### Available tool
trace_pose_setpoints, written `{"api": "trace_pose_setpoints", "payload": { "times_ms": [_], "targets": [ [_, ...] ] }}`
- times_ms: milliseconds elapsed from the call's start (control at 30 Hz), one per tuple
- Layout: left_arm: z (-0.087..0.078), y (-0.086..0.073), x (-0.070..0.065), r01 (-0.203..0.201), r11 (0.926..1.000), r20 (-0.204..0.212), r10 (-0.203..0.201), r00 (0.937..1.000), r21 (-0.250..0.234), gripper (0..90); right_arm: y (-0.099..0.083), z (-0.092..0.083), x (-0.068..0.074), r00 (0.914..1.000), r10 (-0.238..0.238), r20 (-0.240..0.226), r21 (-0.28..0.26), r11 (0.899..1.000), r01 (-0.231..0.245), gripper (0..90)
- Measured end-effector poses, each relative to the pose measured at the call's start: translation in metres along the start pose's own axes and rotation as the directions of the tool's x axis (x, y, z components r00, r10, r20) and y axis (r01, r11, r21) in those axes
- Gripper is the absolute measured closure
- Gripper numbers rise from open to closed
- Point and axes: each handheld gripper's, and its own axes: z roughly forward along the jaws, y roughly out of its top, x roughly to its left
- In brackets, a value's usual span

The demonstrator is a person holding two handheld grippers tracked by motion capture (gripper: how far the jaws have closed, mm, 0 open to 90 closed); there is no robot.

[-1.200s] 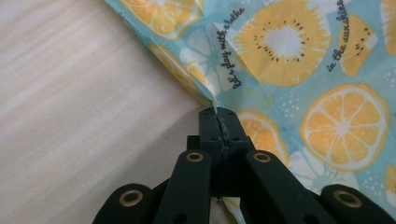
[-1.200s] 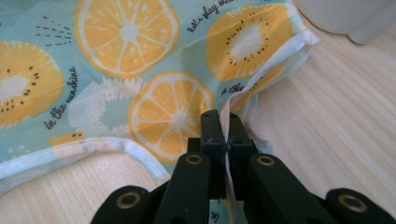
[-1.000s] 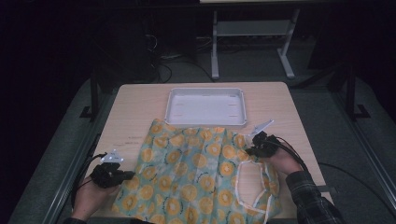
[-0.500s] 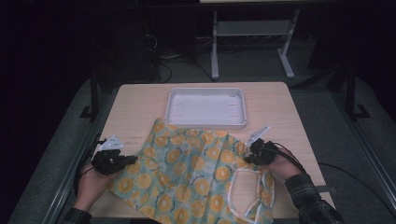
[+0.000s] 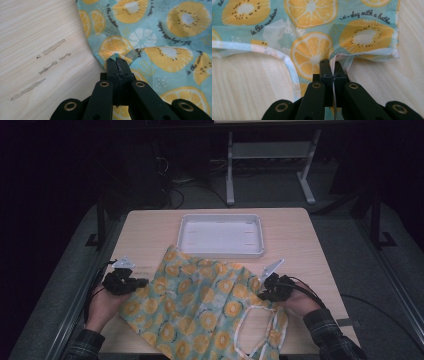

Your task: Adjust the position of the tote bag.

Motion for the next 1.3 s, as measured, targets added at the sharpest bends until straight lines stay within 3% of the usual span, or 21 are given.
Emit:
{"api": "trace_pose_setpoints", "payload": {
  "times_ms": [233, 433, 533, 567, 667, 700, 833, 933, 1033, 1100, 1133, 1167, 1233, 1300],
  "targets": [
    [0.004, 0.016, 0.006, -0.02, 0.9992, -0.012, 0.019, 0.9997, -0.035, 90.0, 0.005, 0.003, 0.011, 0.9985, -0.045, -0.033, 0.006, 0.999, 0.045, 89.3],
    [0.013, 0.026, 0.012, -0.016, 0.9994, -0.013, 0.016, 0.9998, -0.029, 90.0, 0.008, 0.005, 0.02, 0.9954, -0.074, -0.06, -0.002, 0.997, 0.074, 88.3],
    [0.015, 0.024, 0.011, -0.022, 0.9996, -0.01, 0.022, 0.9997, -0.017, 89.9, 0.009, -0.001, 0.015, 0.9978, -0.043, -0.05, -0.036, 0.998, 0.042, 77.0],
    [0.015, 0.024, 0.011, -0.027, 0.9996, -0.007, 0.027, 0.9996, -0.013, 89.9, 0.011, -0.008, 0.01, 0.9988, -0.01, -0.048, -0.068, 0.998, 0.007, 67.3],
    [0.014, 0.024, 0.01, -0.028, 0.9995, -0.007, 0.028, 0.9996, -0.012, 89.9, 0.016, -0.015, 0.004, 0.9994, 0.01, -0.033, -0.095, 0.995, -0.013, 61.6],
    [0.014, 0.023, 0.01, -0.028, 0.9995, -0.005, 0.028, 0.9996, -0.012, 89.9, 0.022, -0.02, -0.001, 0.998, 0.052, -0.037, -0.127, 0.99, -0.057, 57.9],
    [0.015, 0.023, 0.01, -0.033, 0.9994, -0.002, 0.033, 0.9995, -0.01, 89.9, 0.036, -0.022, -0.009, 0.9966, 0.077, -0.029, -0.157, 0.984, -0.081, 52.8],
    [0.015, 0.022, 0.009, -0.037, 0.9993, 0.004, 0.037, 0.9993, -0.009, 89.9, 0.062, -0.017, -0.022, 0.995, 0.095, -0.032, -0.191, 0.977, -0.099, 47.8],
    [0.016, 0.02, 0.009, -0.03, 0.9995, 0.009, 0.03, 0.9995, -0.005, 89.9, 0.076, -0.013, -0.029, 0.9933, 0.11, -0.036, -0.209, 0.971, -0.115, 45.9],
    [0.017, 0.018, 0.011, -0.032, 0.9995, 0.013, 0.032, 0.9994, -0.004, 89.8, 0.09, -0.007, -0.035, 0.9929, 0.11, -0.047, -0.216, 0.969, -0.117, 44.3],
    [0.017, 0.017, 0.011, -0.032, 0.9995, 0.015, 0.032, 0.9994, 0.001, 89.8, 0.106, 0.001, -0.038, 0.9921, 0.115, -0.051, -0.216, 0.969, -0.123, 43.3],
    [0.017, 0.017, 0.011, -0.032, 0.9995, 0.015, 0.032, 0.9994, 0.001, 89.8, 0.106, 0.001, -0.038, 0.9921, 0.115, -0.051, -0.216, 0.969, -0.123, 43.3],
    [0.017, 0.016, 0.011, -0.023, 0.9997, 0.02, 0.023, 0.9995, -0.005, 89.8, 0.129, 0.014, -0.04, 0.9927, 0.105, -0.06, -0.22, 0.969, -0.115, 43.3],
    [0.017, 0.016, 0.01, -0.025, 0.9997, 0.024, 0.025, 0.9994, -0.004, 89.8, 0.136, 0.018, -0.04, 0.9937, 0.094, -0.061, -0.217, 0.97, -0.105, 43.8]
  ]
}}
